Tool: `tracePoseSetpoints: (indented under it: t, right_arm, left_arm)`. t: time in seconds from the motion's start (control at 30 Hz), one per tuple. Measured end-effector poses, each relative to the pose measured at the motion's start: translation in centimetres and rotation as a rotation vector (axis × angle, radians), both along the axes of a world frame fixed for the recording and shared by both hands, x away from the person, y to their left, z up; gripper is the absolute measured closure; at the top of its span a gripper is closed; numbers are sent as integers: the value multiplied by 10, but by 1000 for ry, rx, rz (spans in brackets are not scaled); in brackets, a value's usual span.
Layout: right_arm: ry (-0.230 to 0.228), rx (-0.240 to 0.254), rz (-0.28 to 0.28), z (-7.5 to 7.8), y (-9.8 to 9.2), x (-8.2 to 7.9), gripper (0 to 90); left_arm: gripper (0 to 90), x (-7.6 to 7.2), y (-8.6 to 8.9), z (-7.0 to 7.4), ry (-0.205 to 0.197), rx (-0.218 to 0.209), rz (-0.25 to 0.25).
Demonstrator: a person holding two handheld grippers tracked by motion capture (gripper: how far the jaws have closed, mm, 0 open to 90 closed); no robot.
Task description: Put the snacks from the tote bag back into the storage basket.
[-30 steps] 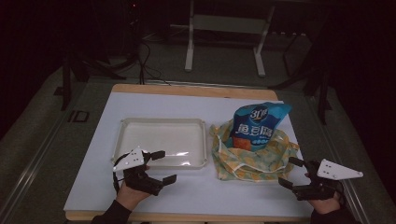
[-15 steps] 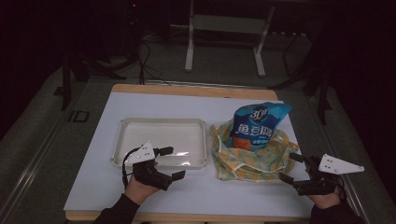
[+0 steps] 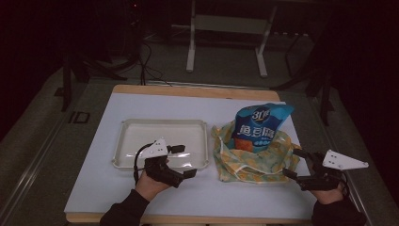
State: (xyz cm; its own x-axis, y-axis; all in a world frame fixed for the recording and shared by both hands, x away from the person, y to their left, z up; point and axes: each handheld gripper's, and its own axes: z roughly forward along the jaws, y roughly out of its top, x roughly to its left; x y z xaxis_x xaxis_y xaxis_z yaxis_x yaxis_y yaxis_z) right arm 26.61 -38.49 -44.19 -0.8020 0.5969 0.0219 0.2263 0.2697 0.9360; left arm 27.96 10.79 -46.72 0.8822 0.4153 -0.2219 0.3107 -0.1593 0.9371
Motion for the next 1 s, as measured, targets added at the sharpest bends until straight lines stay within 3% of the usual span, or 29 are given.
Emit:
tracePoseSetpoints:
  t: [0.53, 1.0]
  right_arm:
    - [-5, -8, -23, 10, 0, 21, 141]
    - [-16, -4, -37, 16, 3, 41, 157]
  left_arm:
    - [22, 32, -28, 23, -23, 26, -27]
    - [45, 57, -64, 34, -45, 51, -59]
